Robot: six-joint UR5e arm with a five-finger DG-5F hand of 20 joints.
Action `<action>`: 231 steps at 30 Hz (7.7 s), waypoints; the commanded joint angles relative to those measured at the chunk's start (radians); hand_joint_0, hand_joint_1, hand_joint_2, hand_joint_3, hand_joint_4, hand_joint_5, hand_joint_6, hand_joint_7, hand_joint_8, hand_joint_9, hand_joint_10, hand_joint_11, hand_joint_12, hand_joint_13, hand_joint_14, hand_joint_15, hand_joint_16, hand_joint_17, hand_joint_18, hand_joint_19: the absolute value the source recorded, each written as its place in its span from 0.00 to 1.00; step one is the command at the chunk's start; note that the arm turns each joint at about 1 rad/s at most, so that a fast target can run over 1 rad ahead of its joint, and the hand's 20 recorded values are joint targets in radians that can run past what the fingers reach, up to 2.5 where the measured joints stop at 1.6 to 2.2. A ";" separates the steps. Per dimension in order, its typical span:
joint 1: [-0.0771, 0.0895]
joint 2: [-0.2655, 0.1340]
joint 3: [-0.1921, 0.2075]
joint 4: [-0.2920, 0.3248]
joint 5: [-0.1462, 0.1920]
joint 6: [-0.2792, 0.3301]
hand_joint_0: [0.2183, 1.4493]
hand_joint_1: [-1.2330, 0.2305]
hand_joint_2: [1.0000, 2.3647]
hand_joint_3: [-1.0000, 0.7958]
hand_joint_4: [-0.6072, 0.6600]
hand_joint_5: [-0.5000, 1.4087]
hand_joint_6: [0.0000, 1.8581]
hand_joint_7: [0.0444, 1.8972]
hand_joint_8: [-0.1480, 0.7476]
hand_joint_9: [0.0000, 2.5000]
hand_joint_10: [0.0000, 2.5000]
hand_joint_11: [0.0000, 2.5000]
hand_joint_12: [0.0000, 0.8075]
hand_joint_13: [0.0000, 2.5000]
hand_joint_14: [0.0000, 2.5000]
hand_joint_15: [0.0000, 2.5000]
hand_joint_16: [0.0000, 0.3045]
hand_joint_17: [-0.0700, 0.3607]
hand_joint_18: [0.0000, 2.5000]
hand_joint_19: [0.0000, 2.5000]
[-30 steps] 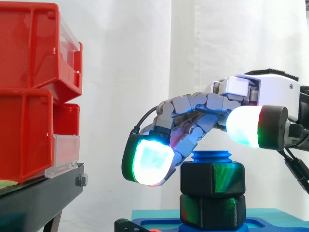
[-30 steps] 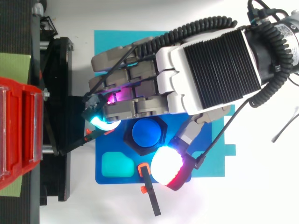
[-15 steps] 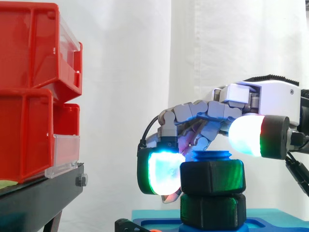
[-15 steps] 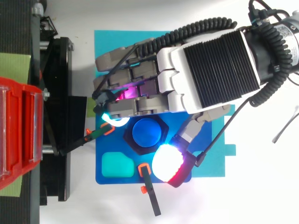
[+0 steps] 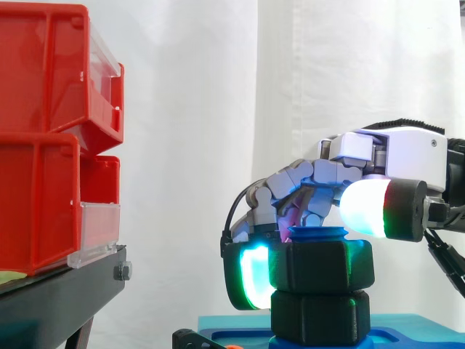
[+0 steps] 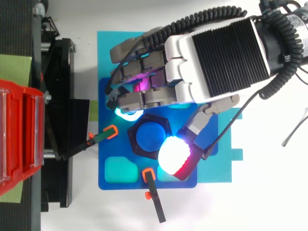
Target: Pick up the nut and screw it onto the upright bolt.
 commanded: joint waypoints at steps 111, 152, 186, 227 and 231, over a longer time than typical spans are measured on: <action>0.031 0.000 0.012 -0.122 0.038 -0.017 0.19 0.80 0.00 0.28 0.63 0.26 0.29 0.74 0.43 0.32 0.00 0.00 0.33 0.20 0.00 0.00 0.10 0.33 0.08 0.01; -0.013 0.000 -0.009 -0.115 0.016 -0.024 0.16 0.78 0.00 0.28 0.68 0.23 0.27 0.50 0.40 0.39 0.00 0.00 0.30 0.27 0.00 0.00 0.14 0.38 0.18 0.07; 0.016 0.003 0.041 -0.221 0.016 -0.077 0.16 0.81 0.00 0.28 0.69 0.21 0.27 0.53 0.44 0.28 0.00 0.00 0.36 0.19 0.00 0.00 0.14 0.38 0.09 0.03; 0.007 0.032 0.023 -0.227 0.018 -0.084 0.17 0.77 0.00 0.28 0.67 0.20 0.27 0.45 0.43 0.28 0.00 0.00 0.35 0.21 0.00 0.00 0.14 0.38 0.11 0.03; -0.009 0.032 0.005 -0.129 0.010 -0.047 0.17 0.76 0.00 0.28 0.65 0.20 0.27 0.42 0.43 0.28 0.00 0.00 0.35 0.20 0.00 0.00 0.14 0.38 0.11 0.03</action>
